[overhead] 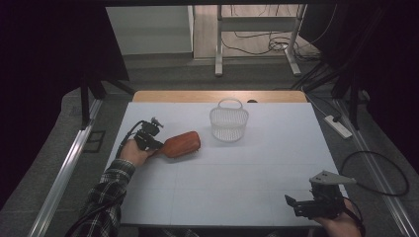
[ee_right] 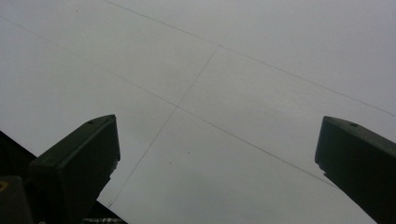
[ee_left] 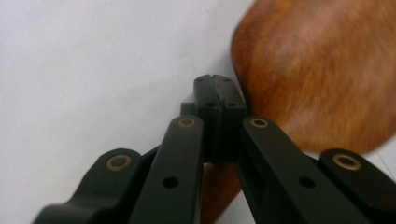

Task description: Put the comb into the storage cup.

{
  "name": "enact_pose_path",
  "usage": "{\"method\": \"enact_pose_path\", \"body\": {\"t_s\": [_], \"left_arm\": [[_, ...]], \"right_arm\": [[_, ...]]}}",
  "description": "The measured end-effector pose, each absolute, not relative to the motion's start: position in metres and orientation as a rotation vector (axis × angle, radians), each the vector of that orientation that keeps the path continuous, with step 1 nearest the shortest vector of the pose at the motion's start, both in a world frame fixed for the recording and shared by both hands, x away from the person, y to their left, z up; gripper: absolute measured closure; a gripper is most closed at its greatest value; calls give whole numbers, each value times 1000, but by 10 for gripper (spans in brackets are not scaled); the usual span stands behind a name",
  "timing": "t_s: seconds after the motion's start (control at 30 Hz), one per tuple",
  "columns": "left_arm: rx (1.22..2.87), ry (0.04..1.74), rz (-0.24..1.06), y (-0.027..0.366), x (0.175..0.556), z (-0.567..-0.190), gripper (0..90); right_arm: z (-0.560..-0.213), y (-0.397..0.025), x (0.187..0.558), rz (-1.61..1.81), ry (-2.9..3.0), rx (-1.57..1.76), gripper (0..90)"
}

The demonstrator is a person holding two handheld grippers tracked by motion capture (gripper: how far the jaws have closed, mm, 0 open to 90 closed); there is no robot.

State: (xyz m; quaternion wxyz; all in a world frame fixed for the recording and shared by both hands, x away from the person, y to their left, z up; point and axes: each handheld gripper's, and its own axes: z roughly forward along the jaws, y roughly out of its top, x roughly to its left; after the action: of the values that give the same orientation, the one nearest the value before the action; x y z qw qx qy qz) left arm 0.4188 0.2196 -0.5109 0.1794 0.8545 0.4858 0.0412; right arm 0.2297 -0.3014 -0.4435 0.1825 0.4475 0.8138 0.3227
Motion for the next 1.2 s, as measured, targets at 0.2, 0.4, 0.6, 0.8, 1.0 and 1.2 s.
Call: {"method": "enact_pose_path", "body": {"t_s": [0.2,0.4,0.6,0.8,1.0,1.2], "left_arm": [[2413,1365,103,219,402,-512,892],[2406,1359,91,216,387,-511,892],[2399,1364,94,211,376,-509,892],[2396,1369,104,207,373,-508,892],[2322,1380,119,216,367,-496,891],[2284,1386,149,224,357,-486,848]], "right_arm": [[-443,-301,229,909,2298,1253,3],[-443,-301,229,910,2299,1245,3],[-443,-300,229,908,2301,1236,4],[-443,-299,229,900,2303,1226,4],[-443,-299,229,900,2302,1226,4],[-443,-299,228,900,2302,1221,4]]}}
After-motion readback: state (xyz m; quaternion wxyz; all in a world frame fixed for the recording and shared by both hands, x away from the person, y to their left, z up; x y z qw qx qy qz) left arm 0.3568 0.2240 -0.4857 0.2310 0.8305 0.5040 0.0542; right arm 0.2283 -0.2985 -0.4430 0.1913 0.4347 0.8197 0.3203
